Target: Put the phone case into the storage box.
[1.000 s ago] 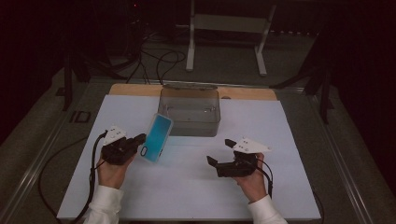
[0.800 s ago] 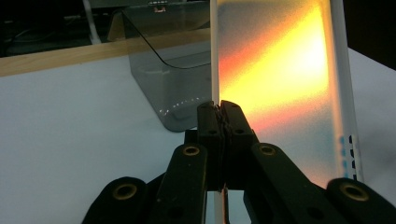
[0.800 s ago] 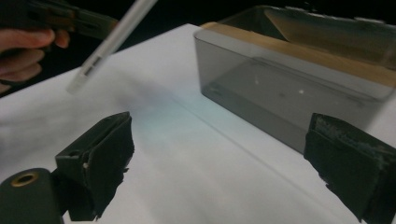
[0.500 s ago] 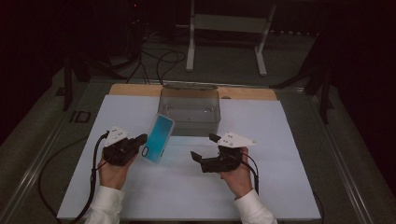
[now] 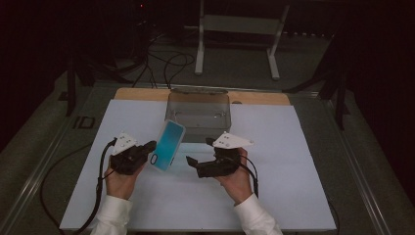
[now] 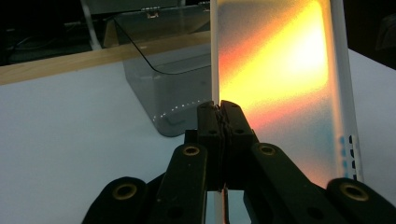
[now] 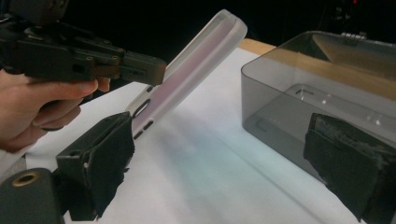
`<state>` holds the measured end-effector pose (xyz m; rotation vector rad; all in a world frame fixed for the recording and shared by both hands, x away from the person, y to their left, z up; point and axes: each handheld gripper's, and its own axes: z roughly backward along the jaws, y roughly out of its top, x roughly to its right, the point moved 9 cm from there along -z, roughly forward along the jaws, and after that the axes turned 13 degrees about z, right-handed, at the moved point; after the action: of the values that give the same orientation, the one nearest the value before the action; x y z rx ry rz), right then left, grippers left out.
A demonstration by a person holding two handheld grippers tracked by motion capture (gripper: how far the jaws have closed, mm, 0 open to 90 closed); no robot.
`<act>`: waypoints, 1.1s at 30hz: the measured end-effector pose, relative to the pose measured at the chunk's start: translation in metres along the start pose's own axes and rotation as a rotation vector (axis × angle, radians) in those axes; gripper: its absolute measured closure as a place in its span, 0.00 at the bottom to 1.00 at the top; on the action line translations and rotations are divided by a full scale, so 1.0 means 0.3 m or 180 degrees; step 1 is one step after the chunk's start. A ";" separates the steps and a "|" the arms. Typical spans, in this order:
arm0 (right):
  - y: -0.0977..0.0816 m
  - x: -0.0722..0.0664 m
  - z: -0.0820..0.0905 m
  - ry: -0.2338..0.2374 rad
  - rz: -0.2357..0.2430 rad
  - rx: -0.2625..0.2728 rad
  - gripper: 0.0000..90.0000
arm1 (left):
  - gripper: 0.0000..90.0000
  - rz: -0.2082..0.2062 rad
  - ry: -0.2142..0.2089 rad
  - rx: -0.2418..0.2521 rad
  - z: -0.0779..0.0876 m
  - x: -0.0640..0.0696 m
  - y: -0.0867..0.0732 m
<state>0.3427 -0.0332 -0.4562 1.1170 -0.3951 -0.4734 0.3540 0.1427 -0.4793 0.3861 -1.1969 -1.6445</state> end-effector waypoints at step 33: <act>0.025 -0.080 -0.103 0.0298 -0.0500 -0.0159 0.72 | 0.99 0.0015 -0.0143 0.0085 -0.017 0.067 -0.002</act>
<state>0.3402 0.0059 -0.4628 1.1220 -0.2136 -0.5639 0.3487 0.1229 -0.4764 0.3646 -1.2532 -1.6423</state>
